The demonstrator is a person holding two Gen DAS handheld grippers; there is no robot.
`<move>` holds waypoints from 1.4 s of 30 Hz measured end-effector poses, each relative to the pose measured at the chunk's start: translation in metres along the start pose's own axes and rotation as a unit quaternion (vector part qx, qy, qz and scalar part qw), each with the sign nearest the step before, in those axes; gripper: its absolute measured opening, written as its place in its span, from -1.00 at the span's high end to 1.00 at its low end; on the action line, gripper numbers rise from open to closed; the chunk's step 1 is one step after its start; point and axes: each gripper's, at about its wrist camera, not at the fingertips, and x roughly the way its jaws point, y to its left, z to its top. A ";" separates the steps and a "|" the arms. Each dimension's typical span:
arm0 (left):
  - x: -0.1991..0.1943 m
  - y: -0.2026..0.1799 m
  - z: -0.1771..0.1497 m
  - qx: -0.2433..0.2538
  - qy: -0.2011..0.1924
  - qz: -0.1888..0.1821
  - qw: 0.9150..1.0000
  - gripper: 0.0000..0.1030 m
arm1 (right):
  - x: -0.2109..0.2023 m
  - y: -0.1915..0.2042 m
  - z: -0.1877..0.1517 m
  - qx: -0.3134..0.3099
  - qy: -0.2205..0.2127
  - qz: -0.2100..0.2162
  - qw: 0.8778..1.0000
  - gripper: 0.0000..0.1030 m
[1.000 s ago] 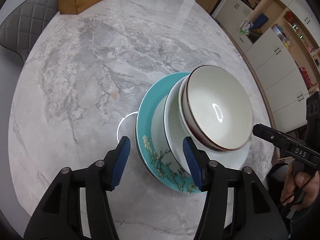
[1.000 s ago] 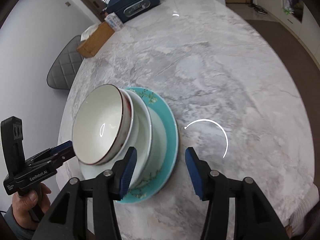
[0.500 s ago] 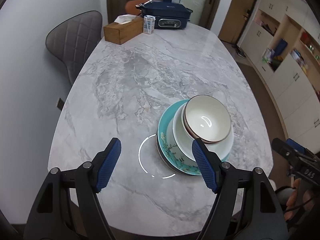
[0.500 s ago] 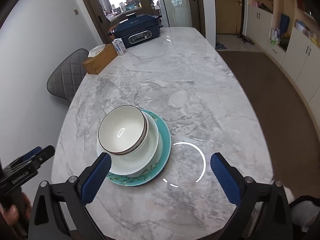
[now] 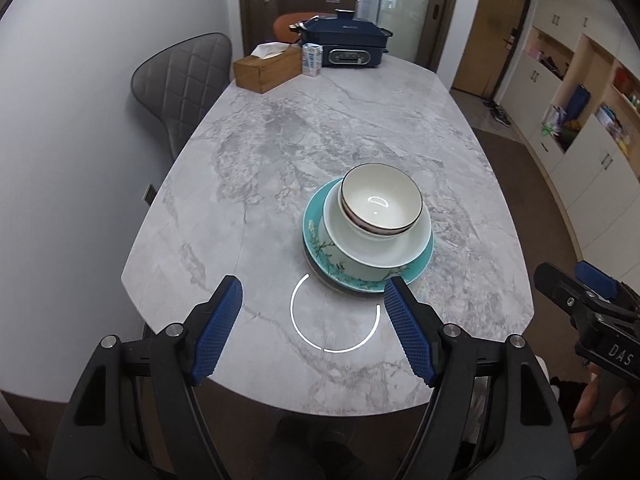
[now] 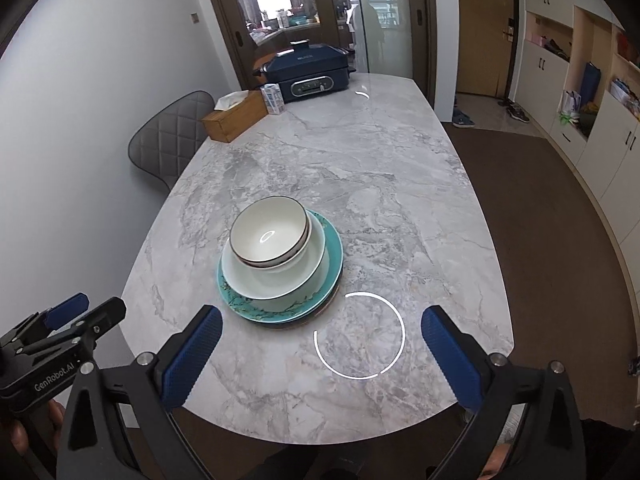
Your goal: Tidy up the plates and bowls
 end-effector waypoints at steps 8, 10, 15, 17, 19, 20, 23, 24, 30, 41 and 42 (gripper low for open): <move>0.001 0.002 -0.017 0.017 0.012 0.021 1.000 -0.40 | -0.013 0.015 -0.013 -0.031 -0.041 -0.010 0.999 -0.99; 0.010 0.004 -0.021 0.020 0.026 0.026 0.999 -0.40 | -0.012 0.018 -0.014 -0.031 -0.054 -0.016 0.998 -0.99; 0.022 0.013 -0.021 0.021 0.029 0.022 0.999 -0.40 | -0.008 0.027 -0.016 -0.023 -0.068 -0.039 0.997 -0.99; 0.025 0.016 -0.019 0.027 0.027 0.017 0.999 -0.40 | -0.006 0.029 -0.015 -0.019 -0.065 -0.047 0.997 -0.99; 0.027 0.020 -0.014 0.028 0.022 0.015 0.999 -0.40 | -0.006 0.032 -0.016 -0.012 -0.061 -0.047 0.997 -0.99; 0.027 0.021 -0.013 0.030 0.022 0.011 0.999 -0.40 | -0.006 0.033 -0.016 -0.010 -0.061 -0.045 0.997 -0.99; 0.026 0.024 -0.010 0.033 0.018 0.001 0.999 -0.40 | -0.007 0.040 -0.017 -0.014 -0.065 -0.046 0.997 -0.99; 0.026 0.024 -0.010 0.035 0.017 0.001 0.999 -0.40 | -0.007 0.042 -0.017 -0.017 -0.063 -0.046 0.997 -0.99; 0.026 0.026 -0.007 0.038 0.018 -0.005 0.999 -0.40 | -0.004 0.049 -0.020 -0.015 -0.048 -0.042 0.998 -0.99; 0.017 0.023 -0.007 0.040 0.009 -0.013 0.999 -0.40 | -0.010 0.043 -0.022 -0.007 -0.046 -0.027 0.999 -0.99; 0.016 0.023 -0.009 0.040 0.009 -0.012 0.999 -0.40 | -0.010 0.043 -0.022 -0.007 -0.046 -0.026 0.999 -0.99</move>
